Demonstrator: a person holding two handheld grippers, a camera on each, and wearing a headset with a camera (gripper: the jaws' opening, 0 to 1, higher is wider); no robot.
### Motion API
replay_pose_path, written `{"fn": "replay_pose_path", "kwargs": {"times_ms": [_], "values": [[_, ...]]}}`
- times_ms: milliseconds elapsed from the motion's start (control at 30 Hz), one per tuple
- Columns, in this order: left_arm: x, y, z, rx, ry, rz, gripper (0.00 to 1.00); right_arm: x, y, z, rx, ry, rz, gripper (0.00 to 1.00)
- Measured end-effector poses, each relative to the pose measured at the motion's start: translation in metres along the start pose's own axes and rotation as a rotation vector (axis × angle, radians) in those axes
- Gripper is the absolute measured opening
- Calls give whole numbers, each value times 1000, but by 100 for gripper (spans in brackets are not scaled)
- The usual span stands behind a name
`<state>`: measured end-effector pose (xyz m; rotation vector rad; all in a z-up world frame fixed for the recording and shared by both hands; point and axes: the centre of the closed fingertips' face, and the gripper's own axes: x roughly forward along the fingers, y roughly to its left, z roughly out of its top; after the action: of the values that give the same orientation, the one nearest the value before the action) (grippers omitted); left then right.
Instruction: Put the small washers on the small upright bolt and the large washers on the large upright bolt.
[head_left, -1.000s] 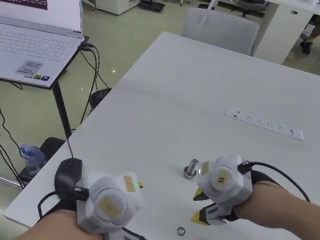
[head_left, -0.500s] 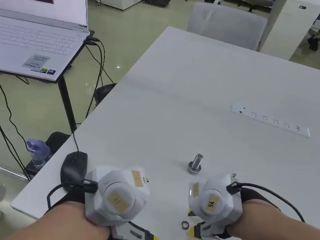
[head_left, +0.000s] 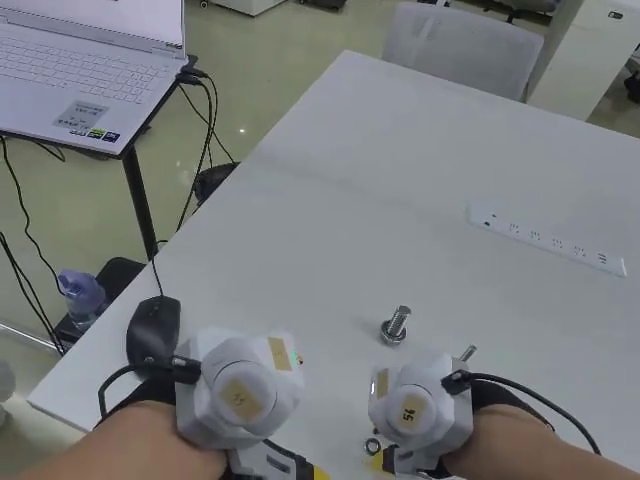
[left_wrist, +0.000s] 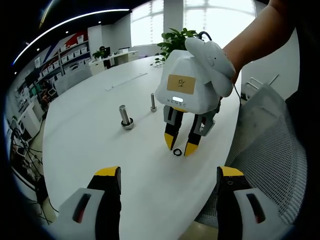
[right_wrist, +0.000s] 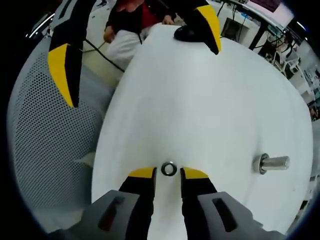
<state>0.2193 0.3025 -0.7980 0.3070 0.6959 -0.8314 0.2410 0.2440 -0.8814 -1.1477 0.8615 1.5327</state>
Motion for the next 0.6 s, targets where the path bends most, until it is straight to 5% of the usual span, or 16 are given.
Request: {"fn": "replay_pose_path", "kwargs": {"times_ms": [600], "values": [[-2,-1,-6,-7,15,6,75,0,1,0,-16,61,-2,13]]}}
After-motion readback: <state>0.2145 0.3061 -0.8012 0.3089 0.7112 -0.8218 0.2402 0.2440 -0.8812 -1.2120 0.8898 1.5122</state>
